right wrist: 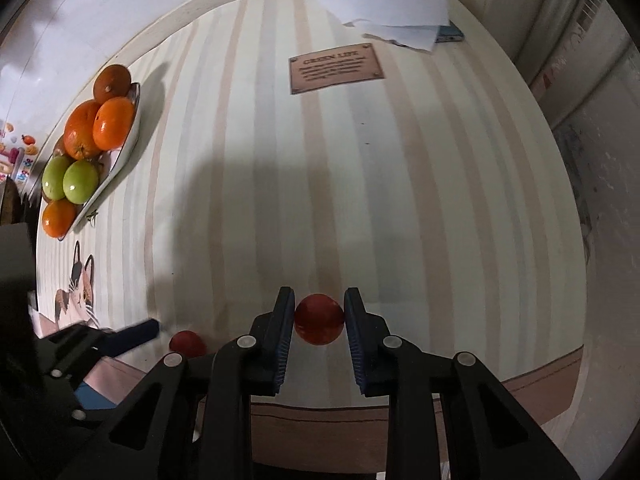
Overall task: Organize fruits
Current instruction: 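Grasp a cherry tomato with the right gripper while the left gripper grasps the other tomato, then place the cherry tomato on the plate with the right gripper while the left places its tomato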
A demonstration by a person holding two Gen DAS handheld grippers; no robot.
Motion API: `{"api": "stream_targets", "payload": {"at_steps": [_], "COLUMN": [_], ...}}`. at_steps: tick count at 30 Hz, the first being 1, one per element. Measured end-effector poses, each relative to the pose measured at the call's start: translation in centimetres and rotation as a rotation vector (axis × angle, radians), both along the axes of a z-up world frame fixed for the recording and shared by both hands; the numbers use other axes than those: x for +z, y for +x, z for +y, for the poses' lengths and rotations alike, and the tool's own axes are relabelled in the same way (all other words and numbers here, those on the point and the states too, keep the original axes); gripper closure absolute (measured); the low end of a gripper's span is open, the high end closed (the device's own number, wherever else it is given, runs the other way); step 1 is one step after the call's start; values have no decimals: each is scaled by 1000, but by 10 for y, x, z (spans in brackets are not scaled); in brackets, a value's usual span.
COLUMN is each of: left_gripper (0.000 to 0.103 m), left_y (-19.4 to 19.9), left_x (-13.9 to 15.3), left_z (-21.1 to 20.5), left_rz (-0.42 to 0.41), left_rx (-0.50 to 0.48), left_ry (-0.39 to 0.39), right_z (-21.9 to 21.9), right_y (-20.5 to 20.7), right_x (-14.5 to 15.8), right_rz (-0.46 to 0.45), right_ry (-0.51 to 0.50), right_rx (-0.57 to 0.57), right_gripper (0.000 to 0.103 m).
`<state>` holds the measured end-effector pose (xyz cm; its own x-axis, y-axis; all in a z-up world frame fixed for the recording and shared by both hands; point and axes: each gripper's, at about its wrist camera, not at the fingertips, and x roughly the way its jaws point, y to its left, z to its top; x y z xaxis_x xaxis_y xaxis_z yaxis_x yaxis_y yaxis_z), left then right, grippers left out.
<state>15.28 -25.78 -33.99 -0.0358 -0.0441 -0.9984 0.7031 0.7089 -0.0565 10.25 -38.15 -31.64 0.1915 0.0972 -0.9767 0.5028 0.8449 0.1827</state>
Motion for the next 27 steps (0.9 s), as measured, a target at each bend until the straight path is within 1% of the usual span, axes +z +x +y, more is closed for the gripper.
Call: {"api": "stream_targets", "payload": {"at_steps": [2,3,7,8,10,11,14,17,18,20,23,24,27], "left_gripper": [75,77,78,78,78,78,78,78,78,78,78,78,78], "left_y": [-3,-4,-5,3,6,13,23,37,36,53,86,105,141], "left_x": [2,3,3,6,9,10,24,40,45,60,80,85,90], "left_z": [-4,-5,-8,-7,-3,5,11,31,33,47,70,84,105], "left_rz": [-11,-9,-14,-13,-13,-18,-36,-43,-48,-60,-71,-66,-52], "left_rx": [-11,-12,-10,-8,3,10,36,98,116,169,264,306,385], "left_ry": [2,-2,-11,-11,-19,-25,-40,-69,-76,-101,-136,-147,-173], "right_z": [-2,-1,-1,0,-2,0,2,5,6,8,15,18,29], "right_y": [-1,0,4,5,6,8,14,21,25,34,54,60,86], "right_x": [2,3,8,9,11,12,15,23,26,33,40,40,36], "right_rz": [-7,-8,-20,-22,-28,-31,-44,-71,-87,-118,-173,-190,-233], "right_ry": [-3,-7,-12,-14,-13,-13,-8,6,17,42,95,120,199], "right_rx": [1,4,11,13,16,18,24,30,33,37,50,52,62], "right_gripper": [75,75,75,75,75,75,75,75,75,75,75,75,75]}}
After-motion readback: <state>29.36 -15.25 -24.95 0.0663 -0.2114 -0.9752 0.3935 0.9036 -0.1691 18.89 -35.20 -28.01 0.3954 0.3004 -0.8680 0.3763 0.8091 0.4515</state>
